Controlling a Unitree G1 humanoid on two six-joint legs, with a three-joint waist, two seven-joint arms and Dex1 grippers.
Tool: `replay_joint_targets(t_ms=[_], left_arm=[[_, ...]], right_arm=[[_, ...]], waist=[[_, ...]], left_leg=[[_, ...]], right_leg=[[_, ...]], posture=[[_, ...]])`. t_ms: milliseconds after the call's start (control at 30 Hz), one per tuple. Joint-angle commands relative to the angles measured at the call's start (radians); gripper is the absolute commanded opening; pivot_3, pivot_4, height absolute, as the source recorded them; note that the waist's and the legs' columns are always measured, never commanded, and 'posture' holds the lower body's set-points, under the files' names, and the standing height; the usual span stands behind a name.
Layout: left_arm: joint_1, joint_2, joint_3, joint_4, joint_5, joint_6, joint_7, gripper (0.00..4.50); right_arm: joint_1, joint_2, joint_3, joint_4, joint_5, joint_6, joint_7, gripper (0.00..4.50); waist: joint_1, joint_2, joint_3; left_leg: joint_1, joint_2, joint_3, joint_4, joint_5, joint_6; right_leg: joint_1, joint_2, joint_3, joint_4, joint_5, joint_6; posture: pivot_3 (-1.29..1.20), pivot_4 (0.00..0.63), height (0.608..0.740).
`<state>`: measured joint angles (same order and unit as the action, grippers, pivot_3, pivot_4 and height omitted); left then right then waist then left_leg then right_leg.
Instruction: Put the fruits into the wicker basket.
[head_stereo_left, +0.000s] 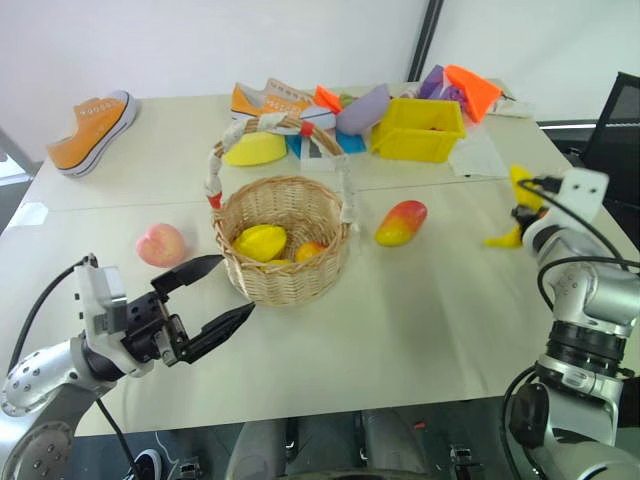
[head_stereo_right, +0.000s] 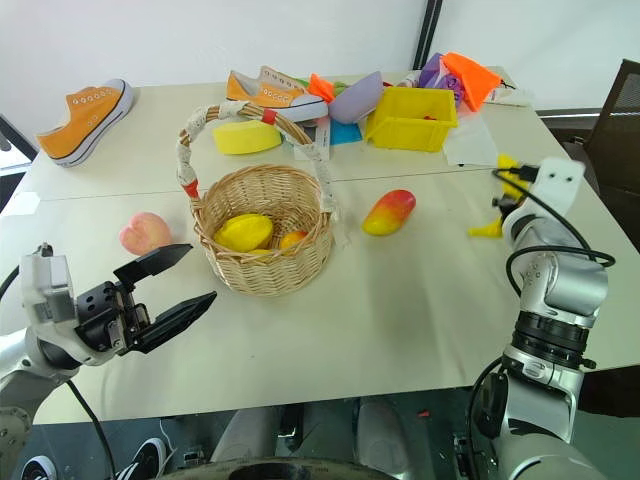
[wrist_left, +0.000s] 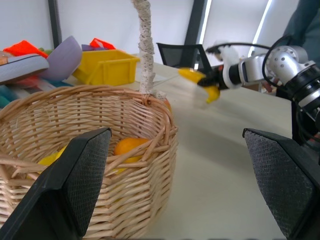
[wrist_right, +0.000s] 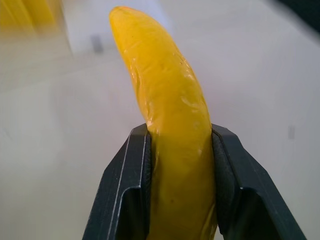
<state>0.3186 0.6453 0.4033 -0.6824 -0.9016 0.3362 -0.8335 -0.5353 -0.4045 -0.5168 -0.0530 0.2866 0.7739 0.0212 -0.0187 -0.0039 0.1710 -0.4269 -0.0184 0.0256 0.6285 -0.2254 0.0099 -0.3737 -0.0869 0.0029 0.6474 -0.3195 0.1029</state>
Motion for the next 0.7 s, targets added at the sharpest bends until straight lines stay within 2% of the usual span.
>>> replay_joint_targets(t_ms=[33, 133, 267, 333, 500, 533, 700], left_arm=[[-0.005, -0.009, 0.008, 0.003, 0.012, -0.029, -0.015, 4.5], [0.003, -0.018, 0.006, 0.013, 0.033, -0.039, -0.025, 4.5], [0.006, -0.021, 0.014, 0.026, 0.042, -0.045, -0.038, 4.5], [0.004, -0.02, 0.019, 0.036, 0.044, -0.045, -0.043, 4.5], [0.003, -0.021, 0.022, 0.059, 0.055, -0.054, -0.056, 4.5], [0.004, -0.021, 0.022, 0.064, 0.06, -0.057, -0.059, 4.5], [0.026, -0.028, 0.05, 0.1, 0.099, -0.098, -0.08, 4.5]], right_arm=[[0.023, 0.065, -0.031, -0.142, 0.135, -0.199, 0.126, 0.99], [0.157, 0.101, 0.031, -0.308, 0.269, -0.285, 0.336, 0.99], [0.281, 0.04, 0.119, -0.445, 0.364, -0.328, 0.551, 0.99], [0.308, 0.017, 0.132, -0.475, 0.41, -0.326, 0.597, 0.99], [0.372, -0.099, 0.23, -0.528, 0.374, -0.402, 0.775, 0.99], [0.37, -0.121, 0.248, -0.523, 0.387, -0.368, 0.776, 0.99], [0.256, -0.205, 0.413, -0.514, 0.371, -0.264, 0.795, 0.99]], waist=[[-0.002, 0.0, 0.0], [0.005, 0.0, 0.0], [0.004, 0.001, 0.001], [0.001, 0.001, 0.001], [0.002, 0.0, 0.001], [0.003, 0.0, 0.001], [-0.003, 0.001, 0.001]], left_leg=[[0.0, 0.0, 0.0, 0.0, 0.0, 0.0], [0.0, 0.001, 0.0, -0.001, 0.0, 0.0], [0.0, 0.001, 0.0, 0.0, 0.0, 0.0], [0.0, 0.0, 0.0, 0.001, 0.0, 0.001], [0.001, 0.001, 0.0, 0.0, -0.001, 0.0], [0.001, 0.001, 0.0, 0.0, -0.001, 0.0], [0.0, 0.001, 0.0, -0.001, -0.001, 0.0]], right_leg=[[0.0, 0.0, 0.0, 0.0, 0.001, 0.001], [0.0, 0.001, 0.0, 0.0, 0.001, 0.002], [0.001, 0.0, 0.0, -0.001, 0.001, 0.002], [0.001, -0.001, 0.0, -0.001, -0.001, -0.001], [0.001, -0.001, 0.001, -0.001, -0.001, -0.003], [0.001, -0.001, 0.001, -0.002, -0.001, -0.003], [0.0, -0.001, 0.001, -0.003, -0.002, -0.003]], posture=[[0.0, 0.15, 0.74], [0.0, 0.15, 0.74], [0.0, 0.15, 0.74], [0.0, 0.15, 0.74], [0.0, 0.15, 0.74], [0.0, 0.15, 0.74], [0.0, 0.15, 0.74]])
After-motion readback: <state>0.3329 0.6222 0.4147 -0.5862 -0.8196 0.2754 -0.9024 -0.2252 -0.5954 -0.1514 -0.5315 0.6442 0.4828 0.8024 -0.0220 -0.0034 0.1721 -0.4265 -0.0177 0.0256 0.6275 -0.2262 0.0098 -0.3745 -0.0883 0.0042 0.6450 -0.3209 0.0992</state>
